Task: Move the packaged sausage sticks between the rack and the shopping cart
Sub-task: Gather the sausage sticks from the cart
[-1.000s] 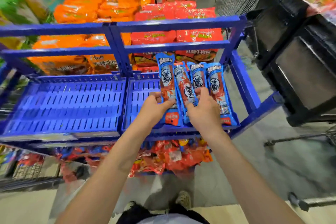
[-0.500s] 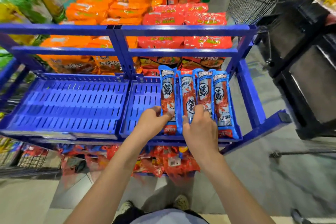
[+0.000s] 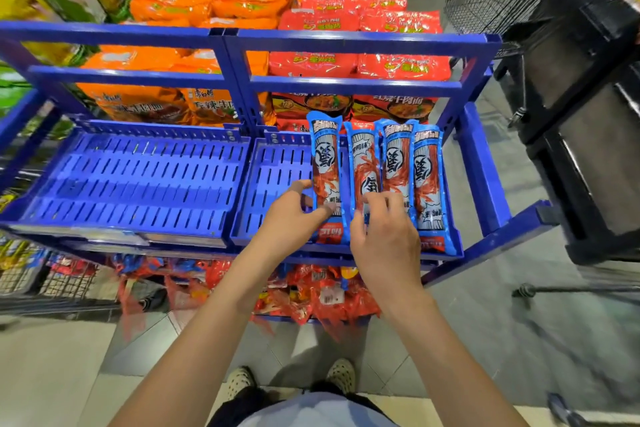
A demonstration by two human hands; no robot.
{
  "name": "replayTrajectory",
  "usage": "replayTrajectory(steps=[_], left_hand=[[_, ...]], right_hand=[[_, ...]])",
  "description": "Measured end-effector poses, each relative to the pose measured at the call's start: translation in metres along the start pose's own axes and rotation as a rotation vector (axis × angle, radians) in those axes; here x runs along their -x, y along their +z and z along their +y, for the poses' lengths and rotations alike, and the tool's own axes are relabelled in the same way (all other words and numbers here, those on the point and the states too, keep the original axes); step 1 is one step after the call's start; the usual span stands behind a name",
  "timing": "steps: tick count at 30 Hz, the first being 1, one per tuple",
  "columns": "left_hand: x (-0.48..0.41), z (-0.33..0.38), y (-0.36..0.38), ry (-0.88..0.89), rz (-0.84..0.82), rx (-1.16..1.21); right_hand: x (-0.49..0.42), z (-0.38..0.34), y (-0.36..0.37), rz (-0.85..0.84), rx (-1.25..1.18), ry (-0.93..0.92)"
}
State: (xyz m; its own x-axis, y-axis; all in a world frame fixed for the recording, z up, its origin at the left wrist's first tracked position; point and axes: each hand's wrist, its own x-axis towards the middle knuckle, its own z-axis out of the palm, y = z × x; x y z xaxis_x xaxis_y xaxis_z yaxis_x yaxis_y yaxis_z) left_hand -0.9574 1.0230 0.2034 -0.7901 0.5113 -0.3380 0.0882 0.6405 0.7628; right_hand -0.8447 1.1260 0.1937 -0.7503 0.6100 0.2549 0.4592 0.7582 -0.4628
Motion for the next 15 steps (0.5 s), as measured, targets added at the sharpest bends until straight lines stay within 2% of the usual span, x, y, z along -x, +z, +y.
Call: replayTrajectory(steps=[3, 7, 11, 15], left_hand=[[0.011, -0.006, -0.010, -0.008, 0.035, 0.062], [0.036, -0.024, -0.043, 0.041, 0.167, 0.188], [0.075, -0.071, -0.087, 0.008, 0.320, 0.350], [0.120, -0.137, -0.125, -0.179, 0.476, 0.509]], right_hand=[[-0.001, -0.011, -0.006, -0.020, -0.185, -0.084], [-0.005, -0.040, -0.004, -0.100, -0.375, -0.155], [0.000, -0.085, 0.013, -0.331, -0.530, -0.245], [0.024, -0.140, 0.048, -0.579, -0.570, -0.376]])
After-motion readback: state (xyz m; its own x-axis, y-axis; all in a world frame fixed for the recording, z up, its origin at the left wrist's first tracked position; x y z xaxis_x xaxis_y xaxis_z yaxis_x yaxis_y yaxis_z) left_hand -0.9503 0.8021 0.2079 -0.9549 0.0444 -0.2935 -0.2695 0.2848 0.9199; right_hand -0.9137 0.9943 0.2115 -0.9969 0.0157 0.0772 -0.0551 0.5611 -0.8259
